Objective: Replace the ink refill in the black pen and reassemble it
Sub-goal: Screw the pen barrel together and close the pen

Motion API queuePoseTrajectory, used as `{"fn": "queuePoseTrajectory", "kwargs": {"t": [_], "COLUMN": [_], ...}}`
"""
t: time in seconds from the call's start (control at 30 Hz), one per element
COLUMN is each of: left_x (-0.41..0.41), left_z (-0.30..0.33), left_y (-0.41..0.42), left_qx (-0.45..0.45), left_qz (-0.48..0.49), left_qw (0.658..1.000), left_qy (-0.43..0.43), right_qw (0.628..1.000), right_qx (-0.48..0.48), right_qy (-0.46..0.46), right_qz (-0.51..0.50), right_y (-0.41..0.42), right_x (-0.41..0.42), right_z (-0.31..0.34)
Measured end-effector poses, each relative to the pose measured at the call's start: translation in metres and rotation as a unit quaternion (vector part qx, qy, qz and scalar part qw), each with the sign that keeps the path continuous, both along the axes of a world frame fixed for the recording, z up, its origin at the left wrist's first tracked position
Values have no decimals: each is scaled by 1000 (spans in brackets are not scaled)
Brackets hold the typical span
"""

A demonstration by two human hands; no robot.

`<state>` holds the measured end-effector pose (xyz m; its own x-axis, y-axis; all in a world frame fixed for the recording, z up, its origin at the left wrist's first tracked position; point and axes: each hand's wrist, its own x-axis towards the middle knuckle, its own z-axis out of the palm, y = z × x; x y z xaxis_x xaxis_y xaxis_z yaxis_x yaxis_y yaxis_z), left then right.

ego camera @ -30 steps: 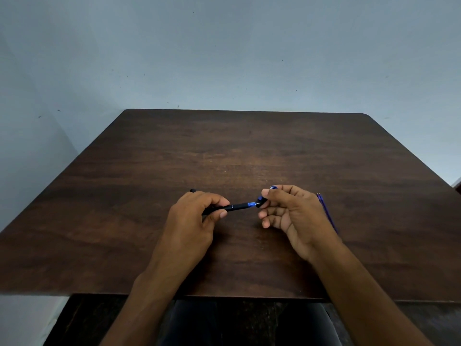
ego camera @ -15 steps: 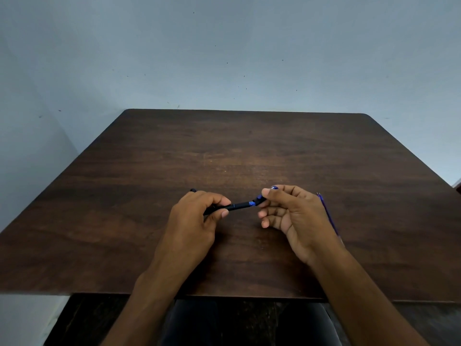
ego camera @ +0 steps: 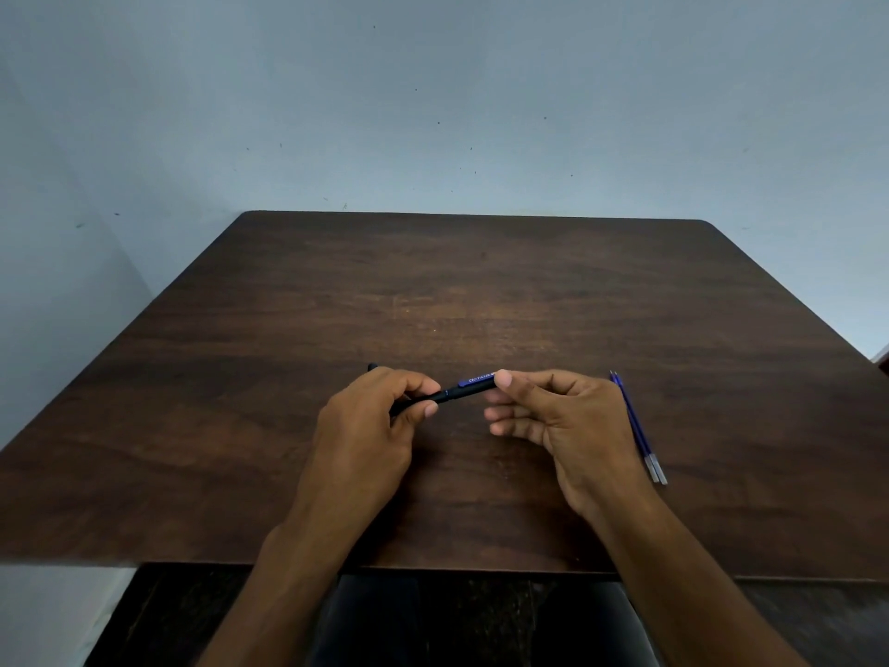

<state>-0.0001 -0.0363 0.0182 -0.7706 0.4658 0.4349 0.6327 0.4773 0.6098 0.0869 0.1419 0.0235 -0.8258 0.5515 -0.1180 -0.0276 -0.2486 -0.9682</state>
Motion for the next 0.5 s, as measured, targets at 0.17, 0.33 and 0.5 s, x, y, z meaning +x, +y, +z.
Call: {"fn": "queuePoseTrajectory", "kwargs": {"t": [0.17,0.33,0.5], "left_x": [1,6,12], "left_z": [2,5,4], "left_y": [0,4,7], "left_qx": [23,51,86], "left_qz": [-8,-4,14], "left_qw": [1000,998,995], "left_qy": [-1,33,40], "right_qw": [991,948,936], "right_qx": [131,308,341], "right_qy": [10,-6,-1], "right_qz": [-28,-76,-91], "right_y": [-5,-9,-11], "right_x": [2,5,5], "right_z": [5,11,16]}}
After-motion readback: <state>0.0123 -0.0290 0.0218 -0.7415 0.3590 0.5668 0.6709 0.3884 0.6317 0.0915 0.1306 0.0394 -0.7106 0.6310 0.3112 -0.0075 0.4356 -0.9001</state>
